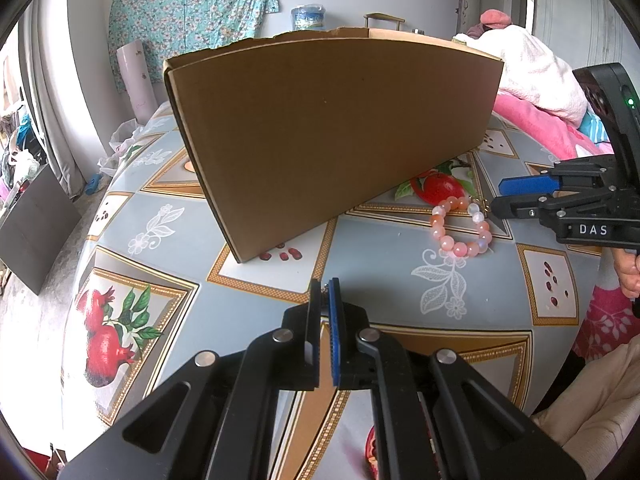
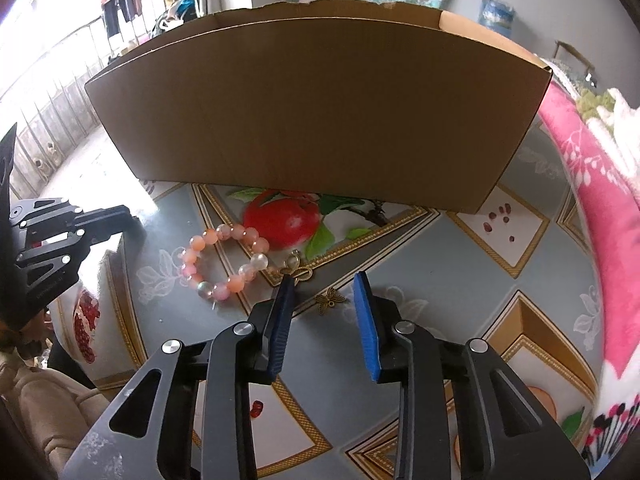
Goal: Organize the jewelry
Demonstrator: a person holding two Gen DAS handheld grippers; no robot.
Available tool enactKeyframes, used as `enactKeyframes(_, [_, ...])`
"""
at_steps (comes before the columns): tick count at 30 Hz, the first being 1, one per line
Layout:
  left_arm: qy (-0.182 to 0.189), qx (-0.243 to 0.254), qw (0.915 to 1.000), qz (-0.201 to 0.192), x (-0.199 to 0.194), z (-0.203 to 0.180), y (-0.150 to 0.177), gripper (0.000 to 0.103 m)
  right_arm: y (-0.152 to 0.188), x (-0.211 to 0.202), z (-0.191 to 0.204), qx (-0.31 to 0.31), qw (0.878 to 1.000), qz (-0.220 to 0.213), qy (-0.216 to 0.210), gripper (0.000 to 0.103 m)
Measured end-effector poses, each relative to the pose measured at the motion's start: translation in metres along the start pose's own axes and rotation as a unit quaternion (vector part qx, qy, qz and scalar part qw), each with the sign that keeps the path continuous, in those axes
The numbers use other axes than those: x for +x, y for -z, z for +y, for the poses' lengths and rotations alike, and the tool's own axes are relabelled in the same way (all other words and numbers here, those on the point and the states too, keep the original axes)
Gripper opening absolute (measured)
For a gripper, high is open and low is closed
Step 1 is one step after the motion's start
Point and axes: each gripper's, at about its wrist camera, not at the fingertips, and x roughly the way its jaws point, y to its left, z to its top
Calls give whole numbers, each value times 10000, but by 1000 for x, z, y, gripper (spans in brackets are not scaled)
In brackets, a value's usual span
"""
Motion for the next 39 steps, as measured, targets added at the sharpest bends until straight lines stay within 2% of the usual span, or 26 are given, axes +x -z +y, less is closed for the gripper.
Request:
enactKeyframes(4, [-1,-1,10000,-5,0,0,0,3,3,-6,-5,78,10000,-3,-36,12])
enactKeyframes(18, [-1,9,10000,-4,0,0,0,4,3,-12,-11,139,9998,-52,-102,11])
enactKeyframes(19, [-3,21,10000,-5,-1,0,0,4,3,-12,-13,148,9998,-57,-114,4])
enactKeyframes(20, [-1,31,10000,-5,-1,0,1,4,2,-14,-14,167,9998,-62,-131,2])
enactKeyframes(39, [-65,-188,9998,-80,-12,10,-4,3,-2,-35,-34,375,9984,-340,-248,2])
